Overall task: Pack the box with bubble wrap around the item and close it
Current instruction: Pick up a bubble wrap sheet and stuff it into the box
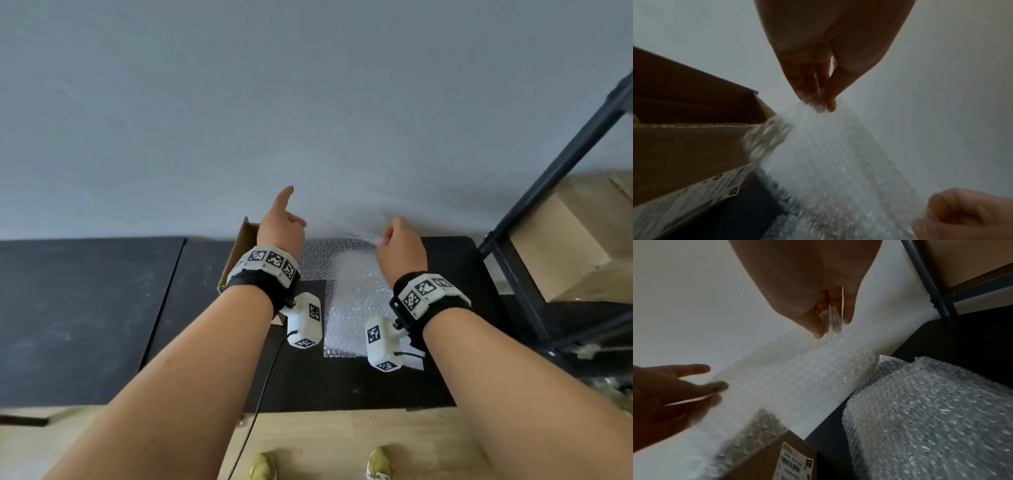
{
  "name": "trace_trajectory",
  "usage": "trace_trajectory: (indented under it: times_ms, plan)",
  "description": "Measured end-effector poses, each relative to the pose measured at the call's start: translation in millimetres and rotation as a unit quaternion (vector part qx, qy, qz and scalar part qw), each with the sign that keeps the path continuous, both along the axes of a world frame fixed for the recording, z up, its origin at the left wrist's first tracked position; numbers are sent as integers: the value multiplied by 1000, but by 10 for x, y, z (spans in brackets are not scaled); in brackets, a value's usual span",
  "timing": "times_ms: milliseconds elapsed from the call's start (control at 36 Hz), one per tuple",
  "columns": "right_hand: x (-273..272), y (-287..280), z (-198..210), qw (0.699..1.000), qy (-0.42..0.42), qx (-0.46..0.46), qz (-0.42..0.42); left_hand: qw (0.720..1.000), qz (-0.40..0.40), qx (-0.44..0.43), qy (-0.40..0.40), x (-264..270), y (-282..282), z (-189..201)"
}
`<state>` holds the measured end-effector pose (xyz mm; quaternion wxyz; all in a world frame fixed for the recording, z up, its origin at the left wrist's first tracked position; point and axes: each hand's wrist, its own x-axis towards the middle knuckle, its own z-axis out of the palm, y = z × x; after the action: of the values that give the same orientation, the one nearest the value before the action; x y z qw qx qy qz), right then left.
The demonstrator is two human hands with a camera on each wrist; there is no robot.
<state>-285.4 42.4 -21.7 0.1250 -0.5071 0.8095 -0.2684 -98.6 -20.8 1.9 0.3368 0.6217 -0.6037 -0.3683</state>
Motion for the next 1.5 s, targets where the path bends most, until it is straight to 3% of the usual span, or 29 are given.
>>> trace_trajectory:
  times_ms: [167,305,361,417,555,667,778,916,1055,1250,1333,1500]
  plan:
    - [126,-59,49,998,37,-12,56,990,-47,-40,-123,154,-44,23]
    - [232,-140,151,994,35,-58,82,933,-73,-119,-330,133,20,96]
    - [275,-171,210,992,17,-70,99,915,-99,-133,-367,114,15,126]
    - [312,-194,270,991,-1,-80,108,914,-99,-141,-367,104,-10,161]
    - [390,-231,383,989,-41,-96,104,940,-76,-118,-311,175,-75,296]
    - [459,-276,454,990,-84,-78,86,981,-36,-59,-183,317,-115,317]
    - [555,-327,479,989,-120,-51,73,999,-24,-19,-28,472,-130,337]
    - [694,-424,487,979,-201,-17,26,985,19,70,159,621,-120,379]
    - [824,-490,485,962,-265,40,60,964,39,121,234,706,-74,391]
    - [1008,-530,451,962,-263,10,73,989,23,108,95,798,-78,203]
    - [1096,-566,437,965,-253,10,67,995,12,93,-39,862,-135,107]
    - [1261,-681,273,982,-178,39,55,948,-45,118,-293,1159,-151,-27]
